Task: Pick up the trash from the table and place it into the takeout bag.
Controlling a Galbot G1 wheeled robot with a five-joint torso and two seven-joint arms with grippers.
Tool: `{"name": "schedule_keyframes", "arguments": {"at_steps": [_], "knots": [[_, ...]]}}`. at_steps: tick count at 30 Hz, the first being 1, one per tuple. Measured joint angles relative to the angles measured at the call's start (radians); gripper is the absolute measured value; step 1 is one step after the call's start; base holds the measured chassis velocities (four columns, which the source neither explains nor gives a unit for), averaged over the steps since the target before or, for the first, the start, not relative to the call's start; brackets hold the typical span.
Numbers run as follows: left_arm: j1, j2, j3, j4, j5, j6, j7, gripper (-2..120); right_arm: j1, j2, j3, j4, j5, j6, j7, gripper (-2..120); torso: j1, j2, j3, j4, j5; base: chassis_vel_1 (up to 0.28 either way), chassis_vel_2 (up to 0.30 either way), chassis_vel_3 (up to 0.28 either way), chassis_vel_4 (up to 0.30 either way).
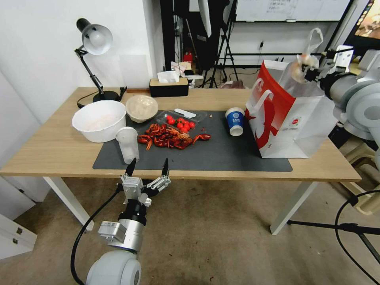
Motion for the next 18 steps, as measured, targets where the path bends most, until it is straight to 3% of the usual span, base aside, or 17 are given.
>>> {"name": "schedule_keyframes", "arguments": {"at_steps": [3, 6, 18], "knots": [[0.000, 0.000, 0.000, 0.000, 0.000, 0.000, 0.000, 100, -0.004, 0.004, 0.000, -0.014, 0.000, -0.007, 0.008, 10, 0.000, 0.000, 0.000, 0.0000, -0.0001, 0.000, 0.000, 0.000, 0.000], [-0.002, 0.000, -0.001, 0.001, 0.000, 0.000, 0.000, 100, -0.009, 0.005, 0.000, -0.024, 0.001, -0.015, 0.011, 25, 0.000, 0.000, 0.000, 0.0000, -0.0001, 0.000, 0.000, 0.000, 0.000], [-0.012, 0.000, 0.002, 0.018, 0.000, 0.000, 0.001, 100, -0.019, 0.000, 0.026, -0.033, 0.001, -0.024, 0.012, 63, 0.000, 0.000, 0.000, 0.0000, -0.0001, 0.000, 0.000, 0.000, 0.000]]}}
